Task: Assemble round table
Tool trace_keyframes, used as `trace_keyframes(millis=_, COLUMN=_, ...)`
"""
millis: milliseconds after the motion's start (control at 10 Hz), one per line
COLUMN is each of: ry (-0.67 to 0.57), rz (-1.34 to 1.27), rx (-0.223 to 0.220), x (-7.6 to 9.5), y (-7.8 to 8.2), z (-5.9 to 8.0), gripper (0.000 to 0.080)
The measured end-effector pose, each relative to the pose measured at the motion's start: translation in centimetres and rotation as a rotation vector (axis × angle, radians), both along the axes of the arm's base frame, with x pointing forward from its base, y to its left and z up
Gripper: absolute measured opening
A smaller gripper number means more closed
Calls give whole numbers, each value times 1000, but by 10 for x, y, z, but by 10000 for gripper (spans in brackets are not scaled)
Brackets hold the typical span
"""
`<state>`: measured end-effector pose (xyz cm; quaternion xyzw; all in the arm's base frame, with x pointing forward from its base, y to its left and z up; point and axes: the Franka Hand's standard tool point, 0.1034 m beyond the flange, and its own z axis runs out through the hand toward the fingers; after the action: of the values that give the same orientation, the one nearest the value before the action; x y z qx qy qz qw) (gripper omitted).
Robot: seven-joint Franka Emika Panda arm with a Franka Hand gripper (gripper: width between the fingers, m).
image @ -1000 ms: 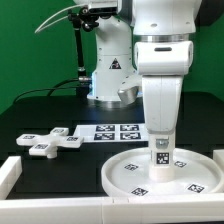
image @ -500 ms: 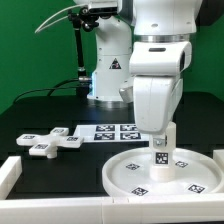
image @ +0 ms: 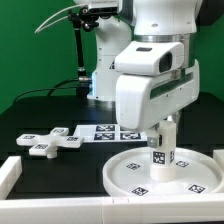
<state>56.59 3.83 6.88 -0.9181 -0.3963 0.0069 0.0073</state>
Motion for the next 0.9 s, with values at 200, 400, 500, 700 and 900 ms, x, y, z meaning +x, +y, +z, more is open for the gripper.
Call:
trace_keyframes(millis=200, ry=2, rz=-229, rx=1, x=0, y=0, z=0, gripper=409)
trace_keyframes(millis=400, ry=-6, rz=-373, rx=-4, x=0, y=2, z=0, gripper=409)
trace_keyframes(millis=500, ry=-5, rz=-438, rx=-5, x=0, y=1, z=-1, gripper=409)
trace_keyframes(millis=700, ry=-3, rz=-533, rx=-6, x=0, y=1, z=-1, gripper=409)
trace_keyframes(millis=900, ry=-2, rz=-574, rx=-6, x=-1, y=1, z=-1, gripper=409)
